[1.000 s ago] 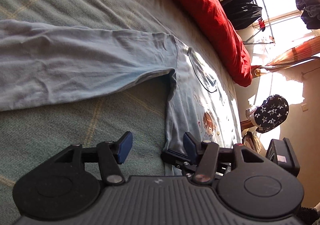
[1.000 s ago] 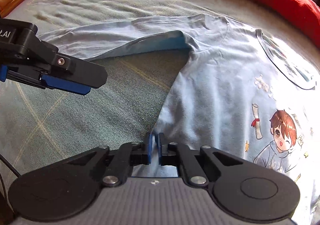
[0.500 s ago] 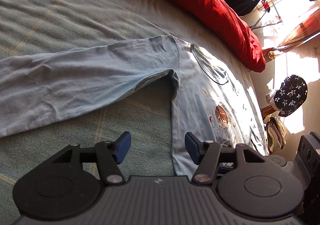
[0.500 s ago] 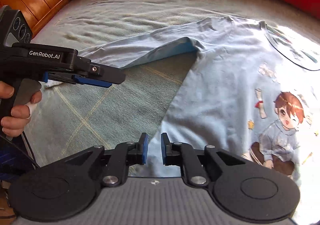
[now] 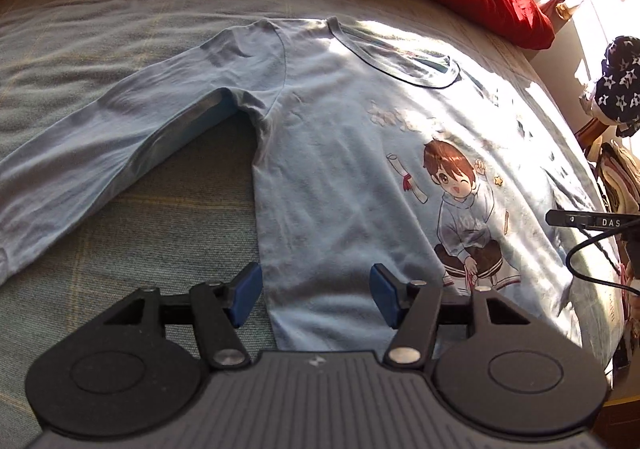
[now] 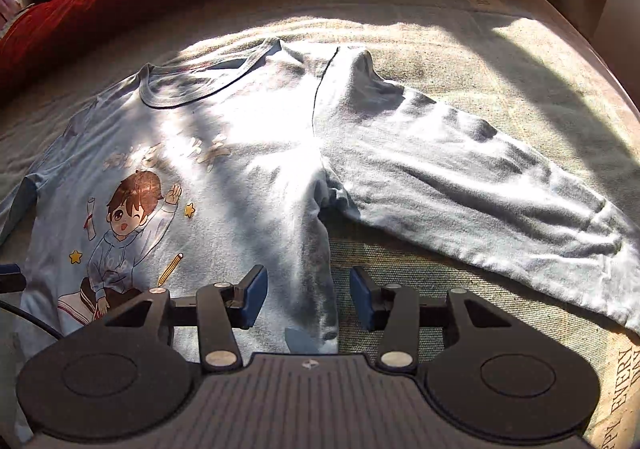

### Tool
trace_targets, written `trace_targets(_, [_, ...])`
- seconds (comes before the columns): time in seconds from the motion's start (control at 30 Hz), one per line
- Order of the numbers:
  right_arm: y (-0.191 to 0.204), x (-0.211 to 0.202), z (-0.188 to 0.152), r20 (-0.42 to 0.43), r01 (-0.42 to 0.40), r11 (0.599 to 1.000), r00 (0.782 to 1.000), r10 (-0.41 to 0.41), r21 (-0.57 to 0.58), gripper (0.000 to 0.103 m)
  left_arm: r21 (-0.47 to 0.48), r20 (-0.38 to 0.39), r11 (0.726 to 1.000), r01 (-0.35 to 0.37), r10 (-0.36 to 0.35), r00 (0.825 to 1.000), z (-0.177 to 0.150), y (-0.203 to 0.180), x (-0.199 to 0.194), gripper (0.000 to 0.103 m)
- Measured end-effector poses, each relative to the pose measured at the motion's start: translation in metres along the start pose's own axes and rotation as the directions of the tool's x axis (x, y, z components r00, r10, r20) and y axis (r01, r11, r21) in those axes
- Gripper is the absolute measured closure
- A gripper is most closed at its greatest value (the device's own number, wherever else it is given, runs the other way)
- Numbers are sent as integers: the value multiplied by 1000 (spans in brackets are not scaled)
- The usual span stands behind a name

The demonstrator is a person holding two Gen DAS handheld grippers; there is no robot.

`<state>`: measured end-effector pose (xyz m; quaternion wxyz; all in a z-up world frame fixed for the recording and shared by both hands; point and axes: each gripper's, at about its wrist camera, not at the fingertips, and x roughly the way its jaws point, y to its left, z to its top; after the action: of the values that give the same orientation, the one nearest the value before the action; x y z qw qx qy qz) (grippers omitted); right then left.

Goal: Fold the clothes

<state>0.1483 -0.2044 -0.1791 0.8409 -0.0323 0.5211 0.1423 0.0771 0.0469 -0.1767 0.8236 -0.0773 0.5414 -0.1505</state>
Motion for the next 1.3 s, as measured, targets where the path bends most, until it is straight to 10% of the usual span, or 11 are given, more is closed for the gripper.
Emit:
trace_targets(0.1, [-27,6,0,21,4,999,1000,-4,38,58,21,-21,999,-33,34,999,-5,-10,1,44])
trace_targets(0.17, [-45,11,1,35,6,998,999,-8,63,99,35,-34,998,-55,57,998,-9,-16,2,44])
trace_targets(0.63, [-62,-12,-6,77,-55,998,996,53,25,81,324,-90,940,-109,145,985,-74,-50,-25,44])
trace_targets(0.9, [-35,-38,-38,7,-75,993,997,76,-90,75,26,-182,994,-104,107,978,-131,-18,-55,44])
trace_targets(1.3, [-33,-55,-78,-52,-106,994,993,104,-30,66,-237,-181,971,-41,-2,984,-160,-4,-50,59])
